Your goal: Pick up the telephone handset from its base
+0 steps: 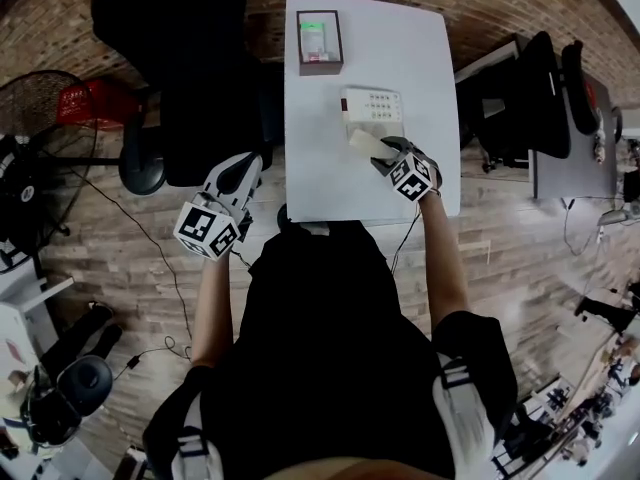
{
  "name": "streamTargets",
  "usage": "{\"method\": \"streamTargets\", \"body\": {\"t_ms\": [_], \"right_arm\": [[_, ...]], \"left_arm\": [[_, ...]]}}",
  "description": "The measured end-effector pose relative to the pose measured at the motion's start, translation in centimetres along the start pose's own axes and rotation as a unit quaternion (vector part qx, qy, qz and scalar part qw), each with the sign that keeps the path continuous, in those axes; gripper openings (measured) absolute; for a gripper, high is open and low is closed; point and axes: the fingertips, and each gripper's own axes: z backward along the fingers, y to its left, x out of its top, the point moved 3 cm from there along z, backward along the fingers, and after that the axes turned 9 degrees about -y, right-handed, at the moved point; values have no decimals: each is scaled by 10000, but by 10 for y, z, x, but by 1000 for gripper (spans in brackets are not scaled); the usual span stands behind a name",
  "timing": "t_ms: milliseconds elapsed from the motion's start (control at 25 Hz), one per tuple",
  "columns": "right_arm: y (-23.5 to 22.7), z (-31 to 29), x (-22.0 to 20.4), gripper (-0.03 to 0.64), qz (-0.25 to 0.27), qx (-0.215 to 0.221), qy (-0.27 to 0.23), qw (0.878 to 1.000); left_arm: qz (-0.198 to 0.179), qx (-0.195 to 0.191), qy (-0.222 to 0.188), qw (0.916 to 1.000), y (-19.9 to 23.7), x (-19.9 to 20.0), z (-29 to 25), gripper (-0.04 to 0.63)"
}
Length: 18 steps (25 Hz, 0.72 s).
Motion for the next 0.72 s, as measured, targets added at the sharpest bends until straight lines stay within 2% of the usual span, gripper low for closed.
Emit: {"method": "streamTargets", "body": {"t_ms": [400, 720], "right_arm": [[38, 15, 8, 210, -659, -683, -348, 9949], [64, 34, 5, 210, -1198, -1237, -614, 9831]], "left_arm": [[-118, -568, 194, 9981, 3, -5, 18, 18], [-166, -974, 368, 9944, 2, -11, 22, 18]]}}
